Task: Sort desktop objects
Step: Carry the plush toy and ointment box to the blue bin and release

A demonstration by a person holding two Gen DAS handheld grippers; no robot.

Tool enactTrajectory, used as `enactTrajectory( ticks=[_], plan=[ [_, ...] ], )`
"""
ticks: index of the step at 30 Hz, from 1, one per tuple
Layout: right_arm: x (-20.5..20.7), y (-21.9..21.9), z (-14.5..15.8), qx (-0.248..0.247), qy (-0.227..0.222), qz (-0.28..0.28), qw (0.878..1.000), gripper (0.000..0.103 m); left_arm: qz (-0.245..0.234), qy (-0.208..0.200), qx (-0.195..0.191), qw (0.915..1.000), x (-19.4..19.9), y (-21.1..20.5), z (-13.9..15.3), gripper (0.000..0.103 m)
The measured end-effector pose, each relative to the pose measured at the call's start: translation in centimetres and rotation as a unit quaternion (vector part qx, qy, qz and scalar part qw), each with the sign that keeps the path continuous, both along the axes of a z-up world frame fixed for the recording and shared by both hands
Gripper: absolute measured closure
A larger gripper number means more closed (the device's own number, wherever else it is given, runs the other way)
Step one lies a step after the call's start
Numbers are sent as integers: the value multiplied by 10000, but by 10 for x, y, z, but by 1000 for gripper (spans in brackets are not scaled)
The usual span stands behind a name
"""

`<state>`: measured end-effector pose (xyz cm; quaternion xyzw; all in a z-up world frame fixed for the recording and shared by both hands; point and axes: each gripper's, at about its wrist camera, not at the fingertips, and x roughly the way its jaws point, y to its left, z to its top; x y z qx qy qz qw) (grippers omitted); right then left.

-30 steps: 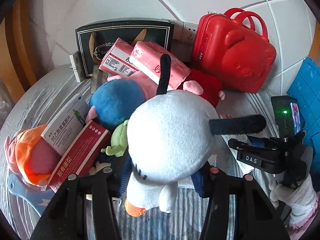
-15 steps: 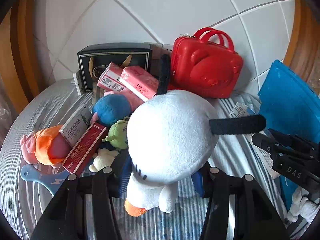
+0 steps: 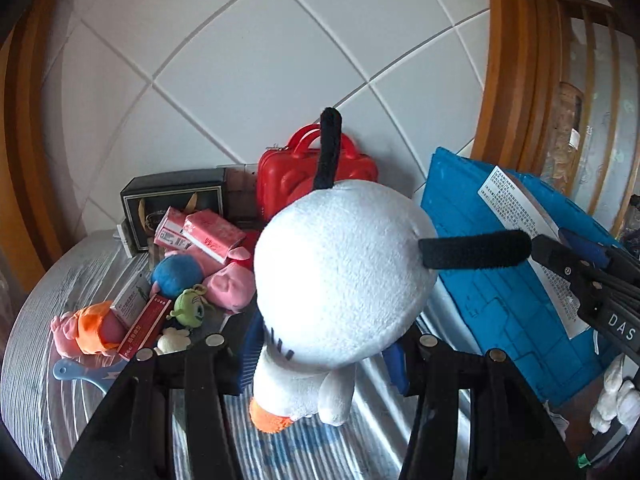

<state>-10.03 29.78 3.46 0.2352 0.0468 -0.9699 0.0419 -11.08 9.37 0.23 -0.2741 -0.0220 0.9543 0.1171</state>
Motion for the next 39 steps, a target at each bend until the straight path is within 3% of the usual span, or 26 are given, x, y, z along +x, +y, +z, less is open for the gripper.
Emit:
enactTrajectory(
  ticks=[8,18,23,28,33,39],
  plan=[
    [38,88,40,55,517,-675,9964,55,-541,315,48,9980,28,86,31,53],
    [59,212,62,55,805,-1352,9875,55,-1085,662,101,9918,45,205,68,53],
    [58,276,53,35,686,-1588,9849,55,-1325,749,51,9883,48,273,82,53],
    [44,340,28,32,295,-1795,9833,55,-1509,559,-69,9869,40,340,82,53],
    [33,371,14,140,72,-1837,9828,55,-1543,276,-316,9871,28,391,74,53],
    [27,377,11,217,17,-1686,9854,55,-1276,9,-646,9897,15,411,56,50]
  ],
)
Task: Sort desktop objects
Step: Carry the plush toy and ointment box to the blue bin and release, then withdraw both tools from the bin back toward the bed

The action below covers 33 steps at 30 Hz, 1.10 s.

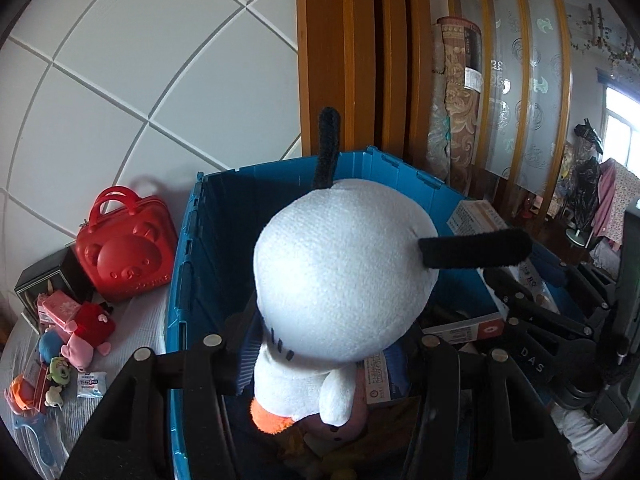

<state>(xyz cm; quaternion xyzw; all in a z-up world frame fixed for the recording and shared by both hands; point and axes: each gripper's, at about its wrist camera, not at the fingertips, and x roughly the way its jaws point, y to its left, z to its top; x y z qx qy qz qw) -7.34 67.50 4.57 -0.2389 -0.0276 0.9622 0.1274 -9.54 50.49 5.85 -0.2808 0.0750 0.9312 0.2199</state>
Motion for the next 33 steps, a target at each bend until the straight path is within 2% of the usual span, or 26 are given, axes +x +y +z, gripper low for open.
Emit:
enactTrajectory(
  ticks=[2,6,12,13,15,17,18,22,29,33],
  plan=[
    [-2,0,0,70,-47,-25,10000,55,110,-57,-88,9999,-1,1,-3,49],
    [-4,3,1,92,-100,-16,9999,55,237,-94,-199,9995,-3,4,-7,38],
    [-5,3,0,169,-134,-128,9997,54,252,-91,-131,9996,0,1,-5,37],
    [-6,3,1,164,-131,-149,9997,52,250,-98,-117,9996,0,0,-4,37],
    [-3,3,3,110,-46,-147,9998,28,269,-110,-88,9995,1,-4,-4,37],
    [2,2,6,133,94,-186,9997,13,285,-111,-60,9995,2,-6,-4,37],
    [3,1,6,182,141,-214,9995,9,293,-108,-44,9995,3,-8,-4,37],
    [6,2,7,149,250,-317,9991,8,326,-53,9,9995,9,-14,0,37],
    [8,6,9,13,374,-368,9986,0,472,77,123,9988,19,-31,7,36],
    [8,6,8,-8,363,-401,9985,0,559,102,167,9982,24,-40,10,36]
  ],
)
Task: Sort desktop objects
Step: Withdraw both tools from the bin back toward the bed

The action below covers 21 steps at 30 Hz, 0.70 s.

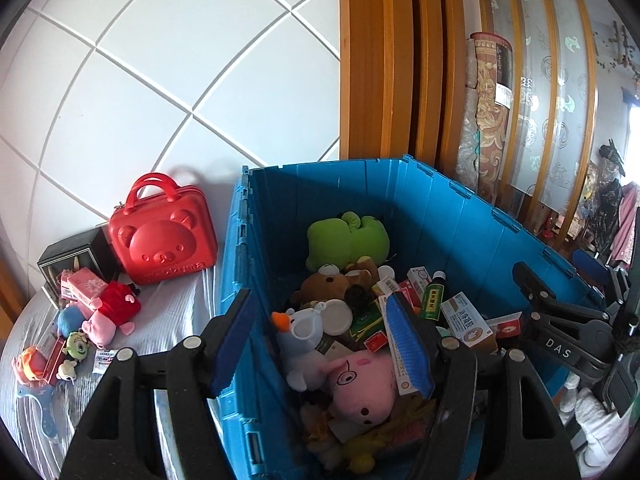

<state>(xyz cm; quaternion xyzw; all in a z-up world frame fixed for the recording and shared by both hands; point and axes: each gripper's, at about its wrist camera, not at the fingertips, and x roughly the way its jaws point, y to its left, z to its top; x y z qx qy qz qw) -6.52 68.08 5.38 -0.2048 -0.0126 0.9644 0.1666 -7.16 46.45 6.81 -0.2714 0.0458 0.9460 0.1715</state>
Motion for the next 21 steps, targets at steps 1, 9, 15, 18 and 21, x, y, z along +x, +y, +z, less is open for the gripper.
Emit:
enactTrajectory(
  ticks=[1,9,15,18,21],
  plan=[
    [1,0,0,-13,9,-7,10000,0,26,3,5,10000,1,-2,0,36],
    [16,-18,9,-203,201,327,9991,0,437,162,82,9989,18,-48,2,34],
    [25,-74,34,-291,625,1071,9919,0,1022,160,262,9943,19,-117,-4,33],
    [24,-112,40,-228,670,1406,9875,0,1346,118,290,9904,19,-157,-12,33],
    [20,-153,47,-246,692,1809,9808,0,1686,58,313,9852,19,-203,-23,33]
  ],
)
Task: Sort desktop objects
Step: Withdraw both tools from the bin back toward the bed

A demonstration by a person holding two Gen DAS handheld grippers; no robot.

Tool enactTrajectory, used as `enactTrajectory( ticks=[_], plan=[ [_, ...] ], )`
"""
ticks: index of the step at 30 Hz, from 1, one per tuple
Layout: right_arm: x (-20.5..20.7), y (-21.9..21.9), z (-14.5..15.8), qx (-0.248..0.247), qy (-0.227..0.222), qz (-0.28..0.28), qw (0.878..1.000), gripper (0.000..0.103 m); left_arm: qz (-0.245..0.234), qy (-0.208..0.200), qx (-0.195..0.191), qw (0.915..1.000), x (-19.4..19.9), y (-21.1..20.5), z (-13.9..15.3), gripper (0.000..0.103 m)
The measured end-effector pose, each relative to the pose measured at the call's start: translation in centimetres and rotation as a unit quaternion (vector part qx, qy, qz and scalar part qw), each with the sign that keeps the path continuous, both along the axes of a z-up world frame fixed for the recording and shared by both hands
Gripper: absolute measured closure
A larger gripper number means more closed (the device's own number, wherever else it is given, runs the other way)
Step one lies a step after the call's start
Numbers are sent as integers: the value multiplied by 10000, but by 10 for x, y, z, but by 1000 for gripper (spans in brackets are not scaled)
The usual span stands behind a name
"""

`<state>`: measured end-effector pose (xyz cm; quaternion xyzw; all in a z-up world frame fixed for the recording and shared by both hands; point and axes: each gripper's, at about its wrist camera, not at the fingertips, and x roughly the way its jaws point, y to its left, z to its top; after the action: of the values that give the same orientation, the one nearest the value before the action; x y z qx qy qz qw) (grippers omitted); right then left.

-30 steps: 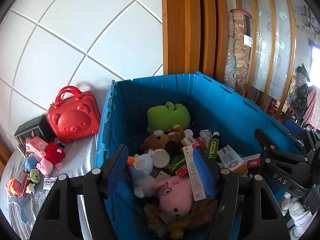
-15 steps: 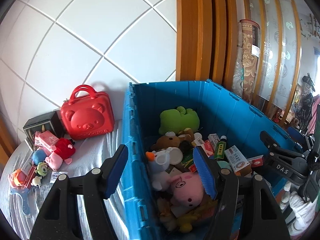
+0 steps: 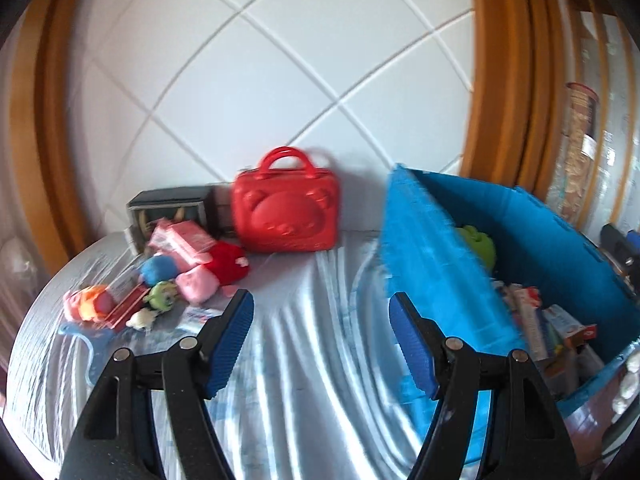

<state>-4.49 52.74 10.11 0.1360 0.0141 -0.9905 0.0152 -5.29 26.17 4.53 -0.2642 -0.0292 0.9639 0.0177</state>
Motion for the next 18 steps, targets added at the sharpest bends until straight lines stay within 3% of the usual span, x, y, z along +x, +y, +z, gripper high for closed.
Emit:
enactTrajectory(
  ticks=[10,14,18],
  plan=[
    [-23,-158,-7,180,-210,1040,9942,0,1090,-501,169,9926,-20,-179,-54,33],
    [-50,-216,-36,167,-721,1444,9868,0,1492,-843,211,9850,-35,-249,-92,33],
    [-81,-254,-69,240,-1179,1508,9812,0,1736,-1099,385,9779,-57,-298,-126,33]
  ],
)
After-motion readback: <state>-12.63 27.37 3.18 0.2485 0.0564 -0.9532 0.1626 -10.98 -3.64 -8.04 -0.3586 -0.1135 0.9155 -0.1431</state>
